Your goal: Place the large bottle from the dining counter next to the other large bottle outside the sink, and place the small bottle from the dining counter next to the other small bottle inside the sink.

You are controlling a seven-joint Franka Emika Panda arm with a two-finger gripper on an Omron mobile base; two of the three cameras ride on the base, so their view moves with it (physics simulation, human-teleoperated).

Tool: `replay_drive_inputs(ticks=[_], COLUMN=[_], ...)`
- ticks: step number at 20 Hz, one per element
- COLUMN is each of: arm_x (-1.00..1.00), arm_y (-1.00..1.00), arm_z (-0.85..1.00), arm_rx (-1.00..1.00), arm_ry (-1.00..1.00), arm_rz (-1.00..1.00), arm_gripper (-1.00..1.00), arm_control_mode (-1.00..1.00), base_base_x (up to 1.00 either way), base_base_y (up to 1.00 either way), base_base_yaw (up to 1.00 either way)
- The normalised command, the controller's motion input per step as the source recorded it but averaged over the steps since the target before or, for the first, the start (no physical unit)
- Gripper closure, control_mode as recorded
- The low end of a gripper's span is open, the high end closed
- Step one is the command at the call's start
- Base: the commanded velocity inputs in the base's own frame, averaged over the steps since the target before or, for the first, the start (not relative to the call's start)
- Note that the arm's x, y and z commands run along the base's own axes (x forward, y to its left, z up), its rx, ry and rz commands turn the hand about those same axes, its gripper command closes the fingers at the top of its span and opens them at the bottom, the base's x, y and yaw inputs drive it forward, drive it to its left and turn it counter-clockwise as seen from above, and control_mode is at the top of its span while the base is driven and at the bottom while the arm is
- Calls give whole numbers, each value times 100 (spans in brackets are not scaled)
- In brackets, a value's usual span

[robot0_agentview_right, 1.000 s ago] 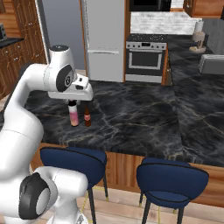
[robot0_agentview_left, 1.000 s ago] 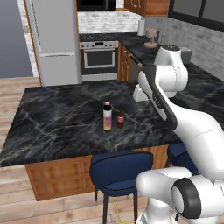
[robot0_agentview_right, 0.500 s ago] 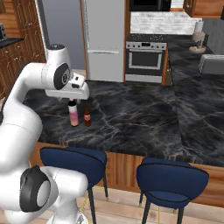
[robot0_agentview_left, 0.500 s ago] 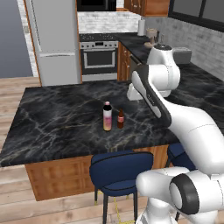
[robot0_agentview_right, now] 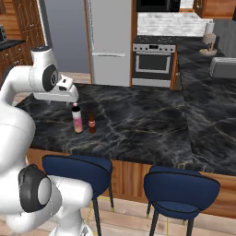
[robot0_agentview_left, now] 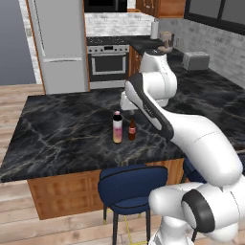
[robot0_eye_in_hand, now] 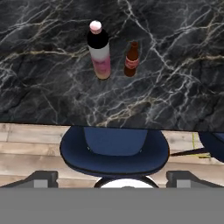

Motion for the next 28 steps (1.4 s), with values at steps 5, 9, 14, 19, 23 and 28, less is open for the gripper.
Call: replay_drive_inputs(ticks=[5, 9, 14, 19, 23, 28], arm_x=[34, 46, 49, 37, 36, 38], arm_y=[18, 5, 0, 0, 0, 0], arm_z=[0, 0, 0, -5, -13, -14], arm_rx=[0, 0, 0, 2, 8, 2], arm_ry=[2, 1, 1, 0, 0, 0], arm_rz=[0, -2, 0, 0, 0, 0], arm_gripper=[-100, -100, -100, -100, -100, -100], arm_control_mode=[-100, -100, -100, -100, -100, -100], base_base_x=[0, 0, 0, 0, 0, 0], base_base_y=[0, 0, 0, 0, 0, 0], base_base_yaw=[0, 0, 0, 0, 0, 0])
